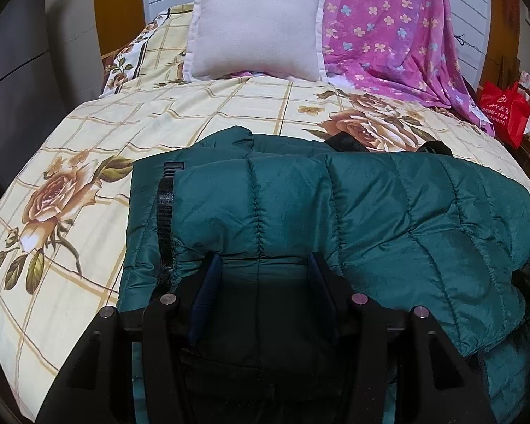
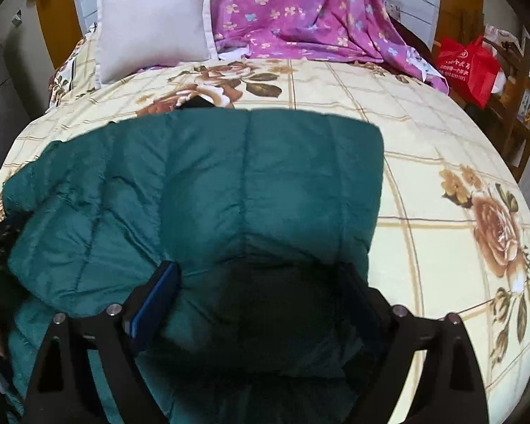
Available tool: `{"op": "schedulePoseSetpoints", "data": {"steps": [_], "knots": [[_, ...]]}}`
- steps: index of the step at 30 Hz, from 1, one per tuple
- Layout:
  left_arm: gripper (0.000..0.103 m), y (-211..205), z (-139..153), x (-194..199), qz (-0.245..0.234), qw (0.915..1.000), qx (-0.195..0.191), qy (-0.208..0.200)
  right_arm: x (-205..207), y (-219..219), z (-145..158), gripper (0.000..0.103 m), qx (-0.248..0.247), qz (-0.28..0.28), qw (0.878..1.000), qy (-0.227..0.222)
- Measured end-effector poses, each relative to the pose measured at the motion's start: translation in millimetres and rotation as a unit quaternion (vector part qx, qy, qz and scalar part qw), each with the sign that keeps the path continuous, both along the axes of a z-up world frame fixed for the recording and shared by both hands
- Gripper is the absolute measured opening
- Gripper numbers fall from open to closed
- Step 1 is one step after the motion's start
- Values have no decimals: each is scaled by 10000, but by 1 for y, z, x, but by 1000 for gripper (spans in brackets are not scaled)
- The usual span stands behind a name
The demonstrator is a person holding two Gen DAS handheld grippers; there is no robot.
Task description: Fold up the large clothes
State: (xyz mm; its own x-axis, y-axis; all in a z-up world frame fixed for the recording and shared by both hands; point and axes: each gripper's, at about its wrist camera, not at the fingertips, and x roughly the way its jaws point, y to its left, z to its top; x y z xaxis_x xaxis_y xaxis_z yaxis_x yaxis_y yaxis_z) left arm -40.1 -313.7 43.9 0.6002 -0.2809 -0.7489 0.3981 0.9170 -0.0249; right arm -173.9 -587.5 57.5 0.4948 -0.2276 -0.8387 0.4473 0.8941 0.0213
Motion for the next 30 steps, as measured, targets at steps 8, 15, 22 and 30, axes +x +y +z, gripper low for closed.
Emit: {"op": "schedulePoseSetpoints", "data": {"steps": [8,15,22,30], "knots": [[34,11,9,-6,-51,9999,-46,83,-18,5,24,95,-67,-11,9998,-191],[33,23,22,-24,10,10000,-18,-82,-31,13,38,95,112,167,9982,-565],[33,36,31,-34,86,9998,-128,-90,-31,27,39,95,147,340,9979,-527],[33,46,34,-48,124,9999,-104,0,-43,32,35,95,225,359,9983,-413]]}}
